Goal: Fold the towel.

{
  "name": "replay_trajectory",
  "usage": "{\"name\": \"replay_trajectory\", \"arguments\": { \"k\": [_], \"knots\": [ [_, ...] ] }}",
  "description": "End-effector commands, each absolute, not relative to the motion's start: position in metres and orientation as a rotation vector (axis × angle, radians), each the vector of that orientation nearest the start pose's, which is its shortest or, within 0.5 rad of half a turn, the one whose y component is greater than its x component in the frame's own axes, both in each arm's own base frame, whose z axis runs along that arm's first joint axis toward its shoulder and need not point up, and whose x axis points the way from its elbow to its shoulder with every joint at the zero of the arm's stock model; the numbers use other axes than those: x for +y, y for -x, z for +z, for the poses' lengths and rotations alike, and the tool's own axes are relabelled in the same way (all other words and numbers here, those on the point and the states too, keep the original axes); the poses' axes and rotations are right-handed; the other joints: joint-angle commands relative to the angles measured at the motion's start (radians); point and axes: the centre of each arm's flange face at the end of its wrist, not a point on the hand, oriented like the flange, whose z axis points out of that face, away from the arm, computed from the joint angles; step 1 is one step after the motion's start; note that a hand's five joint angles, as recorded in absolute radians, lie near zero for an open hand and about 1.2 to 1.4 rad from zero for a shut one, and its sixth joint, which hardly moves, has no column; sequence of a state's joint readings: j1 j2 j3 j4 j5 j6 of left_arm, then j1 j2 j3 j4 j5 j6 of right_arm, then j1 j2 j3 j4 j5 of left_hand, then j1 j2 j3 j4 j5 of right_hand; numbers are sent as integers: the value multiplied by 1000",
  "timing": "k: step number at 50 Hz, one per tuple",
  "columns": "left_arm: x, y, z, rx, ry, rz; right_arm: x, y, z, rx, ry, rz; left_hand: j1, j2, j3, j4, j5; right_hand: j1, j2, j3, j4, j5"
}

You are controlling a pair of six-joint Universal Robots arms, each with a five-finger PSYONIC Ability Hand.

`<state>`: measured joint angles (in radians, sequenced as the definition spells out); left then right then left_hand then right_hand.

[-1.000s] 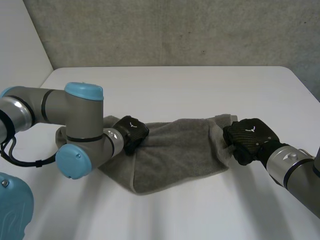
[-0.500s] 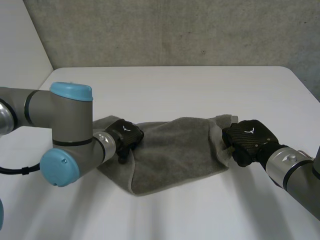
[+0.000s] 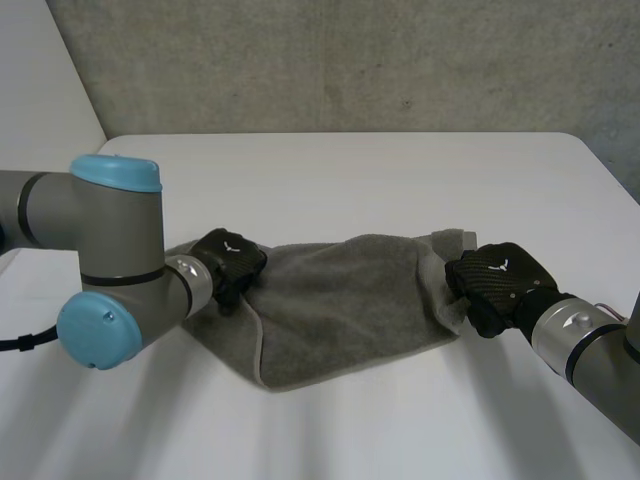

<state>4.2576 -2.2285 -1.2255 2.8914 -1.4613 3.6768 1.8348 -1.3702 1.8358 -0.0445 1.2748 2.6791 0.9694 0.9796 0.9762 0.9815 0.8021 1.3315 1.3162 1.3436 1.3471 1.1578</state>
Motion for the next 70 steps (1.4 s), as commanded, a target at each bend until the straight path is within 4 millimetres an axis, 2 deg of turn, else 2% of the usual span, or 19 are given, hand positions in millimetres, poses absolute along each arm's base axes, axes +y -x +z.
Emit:
{"name": "replay_trajectory", "arguments": {
  "k": [1,3,9,13,17,18,19,21,27,30,36,41,43,49,53,59,61,65,70],
  "knots": [
    [-277,292,161,2414,-1397,-1559,-234,-227,181,2249,1112,-1648,245,235,238,233,238,65,80,53,49,64],
    [-273,290,165,2415,-1395,-1561,-234,-227,181,2249,1112,-1648,427,416,420,414,419,65,80,53,49,64],
    [-273,278,180,2404,-1343,-1596,-240,-226,188,2234,1092,-1682,427,417,420,415,420,65,80,53,49,64],
    [-279,265,211,2348,-1263,-1696,-247,-227,205,2200,1074,-1753,427,417,420,415,420,65,80,53,49,64],
    [-287,250,248,2268,-1161,-1820,-252,-228,266,2054,1044,-1990,427,417,420,415,420,65,80,53,49,64],
    [-291,241,268,2224,-1101,-1889,-252,-227,288,2009,1029,-2055,427,417,420,415,420,65,80,53,49,64],
    [-294,234,289,2184,-1042,-1967,-252,-227,288,2009,1029,-2055,427,417,420,415,420,65,80,53,49,64],
    [-296,228,309,2153,-974,-2050,-252,-227,331,1938,1002,-2146,427,417,420,415,420,65,80,53,49,64],
    [-300,197,383,2092,-632,-2379,-253,-218,390,1884,951,-2250,427,417,420,415,420,65,80,53,49,64],
    [-309,177,399,2092,-486,-2457,-252,-210,418,1868,934,-2311,427,417,420,415,420,65,80,53,49,64],
    [-324,159,400,2124,-404,-2477,-270,-212,420,1937,952,-2246,427,417,420,415,420,65,80,53,49,64],
    [-347,161,364,2268,-412,-2384,-291,-220,401,2014,1016,-2203,427,417,420,415,420,65,80,53,49,64],
    [-368,162,335,2363,-411,-2309,-297,-226,396,2034,1043,-2214,427,417,420,415,420,65,80,53,49,64],
    [-405,176,300,2436,-447,-2269,-319,-270,377,2038,1131,-2302,427,417,420,415,420,65,80,53,49,64],
    [-423,187,299,2381,-476,-2339,-342,-298,373,1951,1084,-2468,427,417,420,415,420,65,80,53,49,64],
    [-453,200,334,2082,-462,-2637,-363,-308,392,1757,922,-2701,427,417,420,415,420,65,80,53,49,64],
    [-455,201,354,1974,-428,-2743,-365,-309,421,1561,794,-2860,427,417,420,415,420,65,80,53,49,64],
    [-449,202,408,1712,-342,-3007,-359,-306,452,1369,672,-2983,427,417,420,415,420,65,80,53,49,64],
    [-438,201,435,1593,-330,-3132,-349,-303,473,1258,624,-3037,427,417,420,415,420,65,80,53,49,64]
  ]
}}
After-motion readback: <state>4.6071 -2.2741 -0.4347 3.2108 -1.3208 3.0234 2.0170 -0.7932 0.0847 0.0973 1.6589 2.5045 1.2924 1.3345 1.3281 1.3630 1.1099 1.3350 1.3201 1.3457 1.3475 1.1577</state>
